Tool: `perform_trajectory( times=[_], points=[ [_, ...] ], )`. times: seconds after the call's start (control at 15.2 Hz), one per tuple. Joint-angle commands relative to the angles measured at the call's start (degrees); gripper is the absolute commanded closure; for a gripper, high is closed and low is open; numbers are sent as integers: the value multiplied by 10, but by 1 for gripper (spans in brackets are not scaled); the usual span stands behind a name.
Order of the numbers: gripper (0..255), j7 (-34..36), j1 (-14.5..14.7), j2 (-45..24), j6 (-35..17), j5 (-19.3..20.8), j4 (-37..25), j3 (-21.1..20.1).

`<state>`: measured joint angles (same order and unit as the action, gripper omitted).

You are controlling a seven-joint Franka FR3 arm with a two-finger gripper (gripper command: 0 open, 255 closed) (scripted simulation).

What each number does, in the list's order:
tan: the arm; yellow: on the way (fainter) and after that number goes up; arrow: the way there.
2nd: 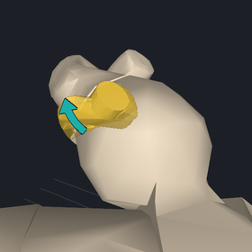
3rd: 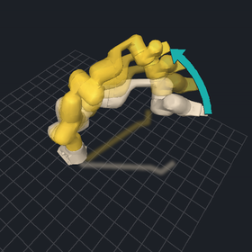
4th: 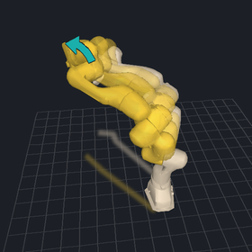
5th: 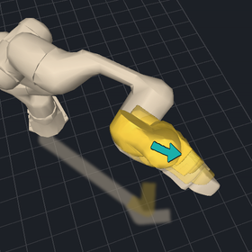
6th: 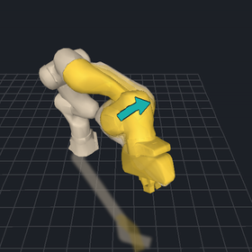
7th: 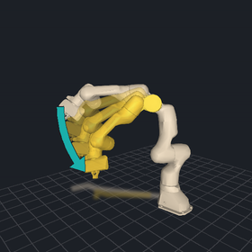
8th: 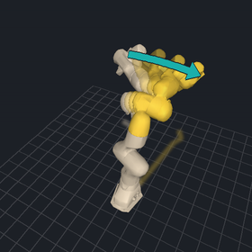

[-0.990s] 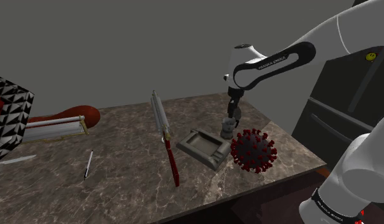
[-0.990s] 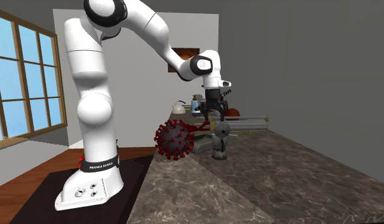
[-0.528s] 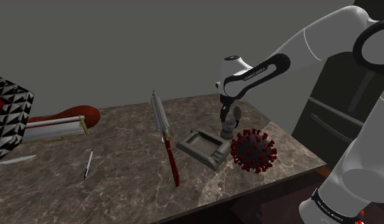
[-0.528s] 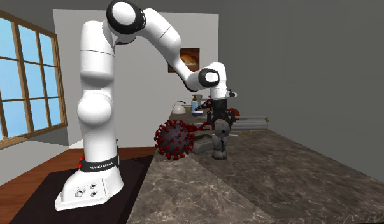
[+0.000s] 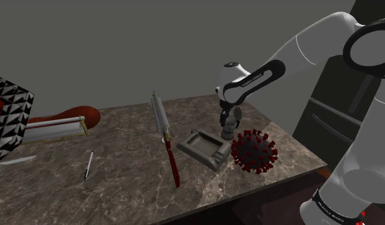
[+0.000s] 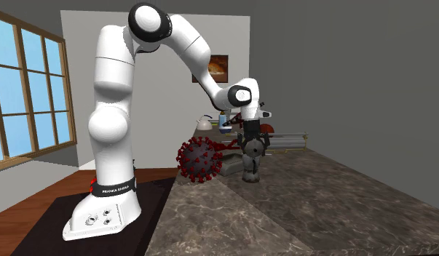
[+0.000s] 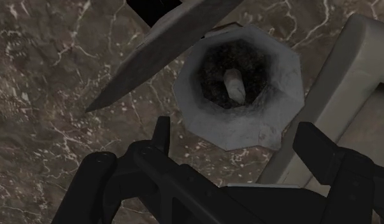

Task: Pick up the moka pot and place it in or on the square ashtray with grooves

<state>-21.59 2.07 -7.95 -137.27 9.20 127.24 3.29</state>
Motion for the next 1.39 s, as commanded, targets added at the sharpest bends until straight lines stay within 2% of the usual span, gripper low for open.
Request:
perform_trajectory(
  times=[0.0,0.2,0.26,0.86,1.32],
  points=[
    [0,0,0,0,-1,0,0,0],
    [0,0,0,0,-1,0,0,0],
    [255,0,0,0,-1,0,0,0],
    [255,0,0,0,-1,0,0,0],
    [255,-8,1,33,50,-5,-17,-1]
  ],
)
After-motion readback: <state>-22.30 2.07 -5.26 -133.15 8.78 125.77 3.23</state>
